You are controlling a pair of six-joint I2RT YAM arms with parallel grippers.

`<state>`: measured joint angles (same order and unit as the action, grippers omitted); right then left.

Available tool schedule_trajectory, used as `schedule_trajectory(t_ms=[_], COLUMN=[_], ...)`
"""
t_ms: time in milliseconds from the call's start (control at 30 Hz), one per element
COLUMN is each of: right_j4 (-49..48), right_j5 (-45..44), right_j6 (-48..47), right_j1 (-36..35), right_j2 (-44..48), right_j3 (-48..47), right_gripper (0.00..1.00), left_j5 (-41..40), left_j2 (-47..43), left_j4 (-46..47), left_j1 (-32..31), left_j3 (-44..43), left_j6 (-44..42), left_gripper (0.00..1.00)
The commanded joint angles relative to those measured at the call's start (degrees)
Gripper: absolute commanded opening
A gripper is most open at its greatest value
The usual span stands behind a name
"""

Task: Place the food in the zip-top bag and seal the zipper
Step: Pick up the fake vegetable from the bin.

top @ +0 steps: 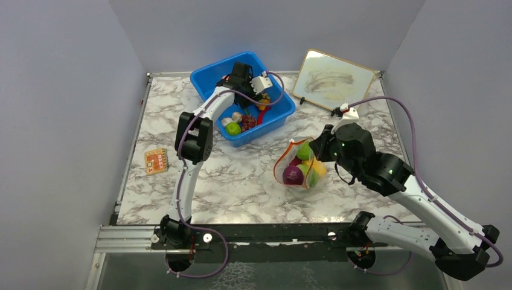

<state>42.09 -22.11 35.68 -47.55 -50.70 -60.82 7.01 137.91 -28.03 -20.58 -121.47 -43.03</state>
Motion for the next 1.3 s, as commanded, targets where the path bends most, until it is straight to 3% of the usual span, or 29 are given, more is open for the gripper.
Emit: schedule_trajectory(t_ms=[0, 133, 200, 800, 1033, 1267], right_j4=[-2.5, -2.0, -1.7, -3.3, -4.0, -5.8], right_j5=[0.3, 1.1, 1.1, 2.3, 3.5, 4.7], right_j6=[-0.7, 0.0, 0.5, 1.7, 2.8, 3.5], right_j1=[0.0, 0.0, 0.0, 0.0, 0.0, 0.0], right_j2=[-0.3, -0.5, -0.1, 1.7, 2.2, 2.3], right_j3=[-3.5, -3.4, -3.1, -0.5, 0.9, 2.1], right_gripper=[0.01, 0.01, 0.01, 0.01, 0.01, 0.01], left_j5=[-1.4, 1.0, 1.4, 1.0, 8.4, 13.7], left_j2=[3.2, 3.6, 2.3, -14.5, -21.1, -29.5], left_j4=[0.2, 0.4, 0.5, 2.6, 4.4, 11.1], left_j1=[0.1, -0.1, -0.4, -1.6, -1.5, -1.5], left_j3=[-5.3, -7.0, -6.3, 7.2, 10.0, 19.0], left_j6=[-1.0, 0.3, 0.9, 2.4, 14.8, 30.9], left_gripper=[0.63, 0.39, 0.32, 0.26, 0.26, 0.26])
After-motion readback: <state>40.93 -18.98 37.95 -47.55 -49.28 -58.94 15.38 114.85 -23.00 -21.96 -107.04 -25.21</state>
